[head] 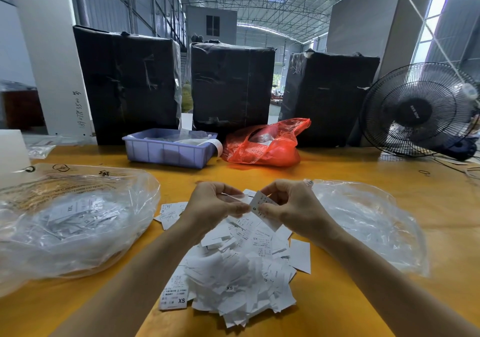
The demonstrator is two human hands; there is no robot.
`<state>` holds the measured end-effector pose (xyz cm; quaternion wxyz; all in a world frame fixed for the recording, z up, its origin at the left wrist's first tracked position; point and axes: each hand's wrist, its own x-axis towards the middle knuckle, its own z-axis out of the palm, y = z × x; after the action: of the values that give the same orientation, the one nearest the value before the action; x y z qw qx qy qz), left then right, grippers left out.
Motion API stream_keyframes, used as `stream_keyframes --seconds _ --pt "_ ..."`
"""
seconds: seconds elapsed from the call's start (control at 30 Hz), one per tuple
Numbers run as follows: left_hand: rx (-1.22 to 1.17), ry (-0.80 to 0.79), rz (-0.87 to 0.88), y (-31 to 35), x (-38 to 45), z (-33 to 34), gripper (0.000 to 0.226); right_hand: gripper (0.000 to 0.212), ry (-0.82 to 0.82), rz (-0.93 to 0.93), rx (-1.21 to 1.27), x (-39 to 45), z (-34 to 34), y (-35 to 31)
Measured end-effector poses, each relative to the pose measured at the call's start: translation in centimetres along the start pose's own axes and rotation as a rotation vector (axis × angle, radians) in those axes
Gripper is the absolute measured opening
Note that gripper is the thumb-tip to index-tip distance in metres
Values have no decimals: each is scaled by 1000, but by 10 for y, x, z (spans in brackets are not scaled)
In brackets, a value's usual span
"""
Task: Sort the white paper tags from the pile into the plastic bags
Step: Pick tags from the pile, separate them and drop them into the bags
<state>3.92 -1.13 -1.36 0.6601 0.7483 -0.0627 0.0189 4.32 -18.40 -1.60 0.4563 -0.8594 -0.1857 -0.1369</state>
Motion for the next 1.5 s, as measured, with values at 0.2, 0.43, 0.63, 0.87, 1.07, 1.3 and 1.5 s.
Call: stream_keyframes --seconds 0.2,0.43,0.63,0.87,1.07,1.3,1.5 --pt "20 11 18 -1 0 1 27 16 10 -14 -12 0 0 0" --pt "56 -20 14 -1 0 1 24 18 -79 15 37 -2 1 -1" --pt "68 -95 -35 -2 0 1 26 25 -197 17 -38 -4 -3 -3" --pt "64 -79 -38 -2 0 0 12 38 -233 3 -137 -4 -5 -5" --pt "28 -100 -65 -1 0 -1 9 13 -114 -7 -96 -3 -5 -3" --pt "5 -101 -69 -3 0 -1 10 14 -74 31 -19 -1 -5 -3" --pt "28 -97 -60 -2 1 0 10 7 -83 35 -18 -1 -5 -3"
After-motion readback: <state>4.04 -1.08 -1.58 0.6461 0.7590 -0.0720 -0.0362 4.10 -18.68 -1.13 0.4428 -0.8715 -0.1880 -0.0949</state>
